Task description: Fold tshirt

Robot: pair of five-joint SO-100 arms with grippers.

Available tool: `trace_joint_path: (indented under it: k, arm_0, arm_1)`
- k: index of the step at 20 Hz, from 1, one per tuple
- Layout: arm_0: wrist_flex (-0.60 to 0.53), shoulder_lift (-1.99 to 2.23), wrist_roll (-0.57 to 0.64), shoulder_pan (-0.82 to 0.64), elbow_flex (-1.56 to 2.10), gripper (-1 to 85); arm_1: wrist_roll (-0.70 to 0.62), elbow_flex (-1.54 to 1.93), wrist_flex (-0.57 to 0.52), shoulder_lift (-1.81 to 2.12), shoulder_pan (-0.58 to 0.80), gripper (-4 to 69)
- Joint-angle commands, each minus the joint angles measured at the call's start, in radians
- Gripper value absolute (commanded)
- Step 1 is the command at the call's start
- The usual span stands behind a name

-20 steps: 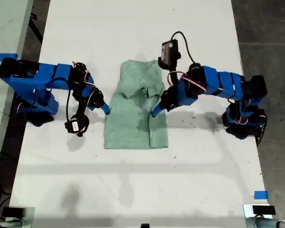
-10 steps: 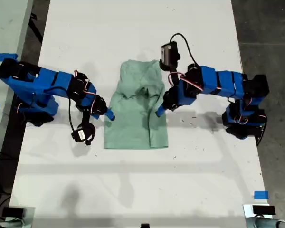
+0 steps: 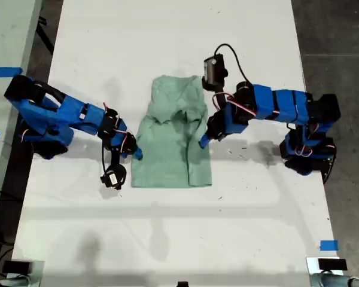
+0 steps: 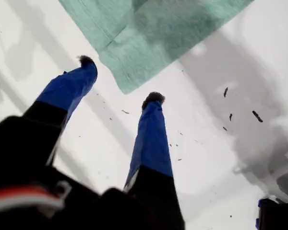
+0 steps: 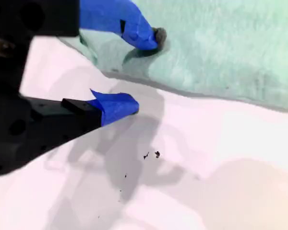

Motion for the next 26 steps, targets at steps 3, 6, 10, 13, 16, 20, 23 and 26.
trace_joint_path:
  k: [3, 6, 10, 13, 16, 20, 23, 26]
  arm_0:
    - [0.005, -0.018, 0.023, -0.011, -0.040, 6.8]
    - [0.006, -0.020, 0.018, -0.011, -0.043, 0.0]
    - [0.051, -0.020, -0.008, 0.003, -0.071, 0.0]
    - [0.100, -0.005, -0.015, 0.020, -0.118, 0.0]
    - [0.247, 0.084, -0.018, 0.025, -0.209, 0.0]
    - [0.348, 0.250, -0.023, 0.025, -0.213, 0.0]
    - [0.400, 0.239, 0.015, 0.034, -0.218, 0.0]
    - [0.333, 0.184, 0.074, 0.041, -0.278, 0.0]
  arm_1:
    - [0.035, 0.008, -0.012, 0.089, -0.055, 23.7]
    - [0.052, 0.029, -0.014, 0.095, -0.072, 23.8]
    - [0.049, 0.037, -0.017, 0.097, -0.075, 23.8]
    - [0.048, 0.037, -0.020, 0.098, -0.074, 23.5]
    - [0.051, 0.037, -0.021, 0.097, -0.078, 23.1]
    - [0.055, 0.038, -0.028, 0.097, -0.086, 22.8]
    - [0.058, 0.038, -0.029, 0.097, -0.092, 22.7]
    - [0.058, 0.038, -0.034, 0.095, -0.094, 22.5]
